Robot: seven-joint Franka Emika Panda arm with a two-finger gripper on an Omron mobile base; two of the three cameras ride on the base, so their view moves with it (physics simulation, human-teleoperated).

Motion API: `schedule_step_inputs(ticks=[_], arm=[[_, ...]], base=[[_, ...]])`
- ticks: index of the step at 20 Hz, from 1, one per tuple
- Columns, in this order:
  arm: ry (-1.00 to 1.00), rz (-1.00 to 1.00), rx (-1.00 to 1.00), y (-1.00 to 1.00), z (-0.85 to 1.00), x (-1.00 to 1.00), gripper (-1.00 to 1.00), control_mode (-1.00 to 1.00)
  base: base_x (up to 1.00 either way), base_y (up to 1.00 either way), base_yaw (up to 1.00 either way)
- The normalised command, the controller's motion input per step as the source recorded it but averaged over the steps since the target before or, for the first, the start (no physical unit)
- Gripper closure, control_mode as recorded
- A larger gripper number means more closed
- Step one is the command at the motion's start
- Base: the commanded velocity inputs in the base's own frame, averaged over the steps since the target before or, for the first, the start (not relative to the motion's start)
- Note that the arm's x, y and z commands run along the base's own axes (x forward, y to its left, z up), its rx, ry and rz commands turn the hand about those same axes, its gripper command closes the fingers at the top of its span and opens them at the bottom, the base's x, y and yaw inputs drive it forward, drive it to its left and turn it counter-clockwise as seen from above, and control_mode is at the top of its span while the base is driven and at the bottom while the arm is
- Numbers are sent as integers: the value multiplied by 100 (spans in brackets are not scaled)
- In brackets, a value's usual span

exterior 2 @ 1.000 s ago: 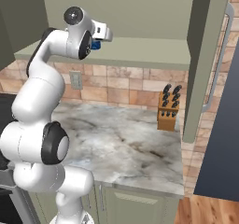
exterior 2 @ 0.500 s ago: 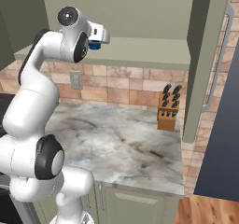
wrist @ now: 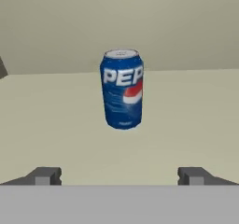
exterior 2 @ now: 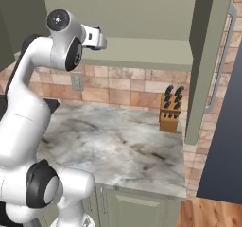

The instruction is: Pick the can from the counter and place it in the open cabinet.

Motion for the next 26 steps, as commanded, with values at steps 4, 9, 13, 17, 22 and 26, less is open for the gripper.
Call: schedule_step_inputs(ticks=[4, 9, 13, 17, 22, 26], arm=[[0, 0, 0, 0, 8, -67, -100, -100], [0, 0, 0, 0, 17, -67, -100, -100], [0, 0, 0, 0, 5, -71, -100, -100], [0, 0, 0, 0, 0, -70, -100, -100], [0, 0, 0, 0, 0, -73, -100, -100], [0, 0, 0, 0, 0, -66, -100, -100]], base=[[0, 0, 0], [0, 0, 0], [0, 0, 0], [0, 0, 0], [0, 0, 0], [0, 0, 0]])
